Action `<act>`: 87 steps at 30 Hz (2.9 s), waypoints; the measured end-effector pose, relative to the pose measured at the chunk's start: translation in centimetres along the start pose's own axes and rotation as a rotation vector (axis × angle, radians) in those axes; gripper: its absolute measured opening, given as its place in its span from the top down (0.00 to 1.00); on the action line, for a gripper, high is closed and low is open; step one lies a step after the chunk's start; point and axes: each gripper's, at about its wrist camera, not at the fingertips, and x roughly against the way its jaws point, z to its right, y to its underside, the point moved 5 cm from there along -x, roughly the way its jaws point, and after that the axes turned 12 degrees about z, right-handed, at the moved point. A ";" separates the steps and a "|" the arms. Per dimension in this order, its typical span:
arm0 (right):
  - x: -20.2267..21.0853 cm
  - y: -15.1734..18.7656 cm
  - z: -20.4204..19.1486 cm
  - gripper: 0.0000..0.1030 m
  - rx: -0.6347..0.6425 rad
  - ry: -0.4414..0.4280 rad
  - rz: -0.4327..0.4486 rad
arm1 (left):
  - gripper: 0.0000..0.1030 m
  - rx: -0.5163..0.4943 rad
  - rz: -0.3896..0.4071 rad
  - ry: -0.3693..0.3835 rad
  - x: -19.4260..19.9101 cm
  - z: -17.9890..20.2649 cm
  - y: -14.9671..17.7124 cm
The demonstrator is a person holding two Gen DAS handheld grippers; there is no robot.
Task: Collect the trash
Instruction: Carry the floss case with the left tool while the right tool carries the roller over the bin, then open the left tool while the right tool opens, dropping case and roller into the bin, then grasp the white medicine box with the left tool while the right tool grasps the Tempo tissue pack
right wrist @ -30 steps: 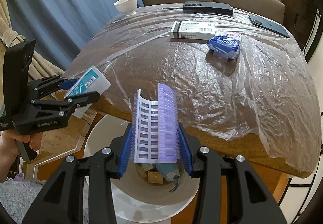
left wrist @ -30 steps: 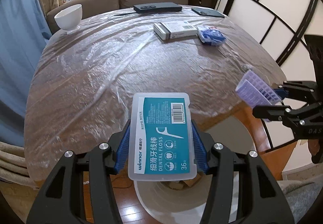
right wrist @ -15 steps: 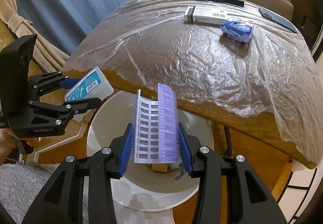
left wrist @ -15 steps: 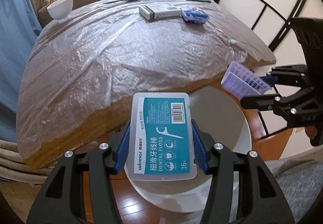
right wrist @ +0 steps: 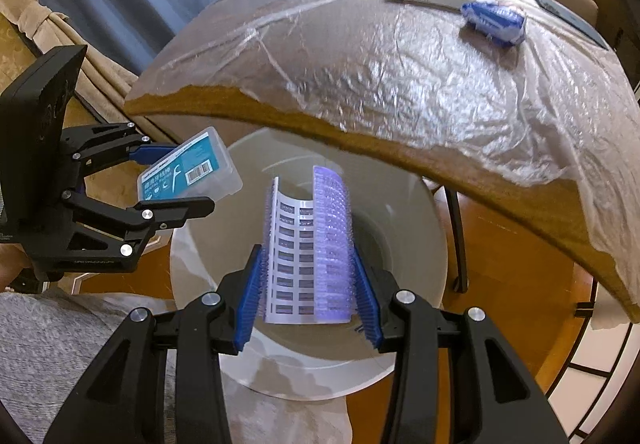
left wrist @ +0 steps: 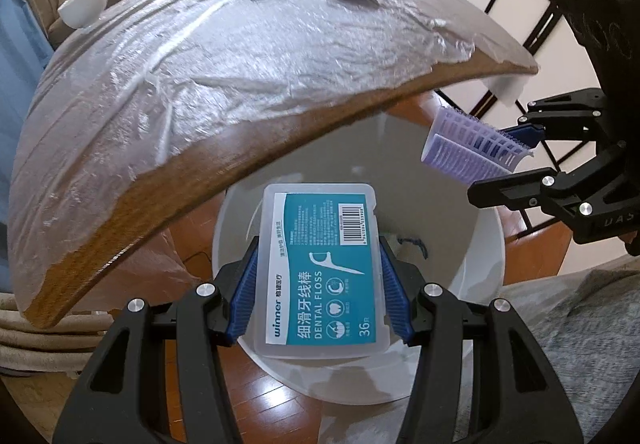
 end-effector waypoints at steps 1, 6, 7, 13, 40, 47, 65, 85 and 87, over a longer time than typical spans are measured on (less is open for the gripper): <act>-0.2 0.2 0.0 0.59 0.000 0.001 -0.006 | 0.46 -0.002 -0.006 0.001 -0.2 0.0 0.1; -1.1 0.9 0.3 0.59 -0.003 0.006 -0.029 | 0.46 -0.010 -0.037 0.007 -1.5 0.1 1.0; -1.3 1.0 0.3 0.59 -0.003 0.007 -0.033 | 0.46 -0.011 -0.044 0.007 -1.8 0.1 1.2; -2.8 1.6 0.3 0.59 0.001 0.013 -0.059 | 0.46 -0.023 -0.076 0.009 -3.6 0.3 1.8; -5.3 2.3 0.8 0.15 -0.006 0.064 -0.060 | 0.17 -0.055 -0.142 0.011 -7.7 2.0 2.7; -0.9 -0.6 0.7 0.15 -0.004 0.099 0.079 | 0.17 -0.028 -0.027 0.038 -3.8 1.9 0.5; -1.1 -14.5 10.7 0.04 -0.124 0.424 0.308 | 0.01 -0.236 0.360 -0.057 -0.8 -2.7 -15.3; -4.8 -17.3 17.0 0.16 -0.126 0.510 0.256 | 0.02 -0.339 0.210 0.004 -13.4 -4.2 -22.9; -4.7 -17.1 17.5 0.16 -0.140 0.508 0.259 | 0.02 -0.357 0.201 0.002 -14.0 -4.0 -23.1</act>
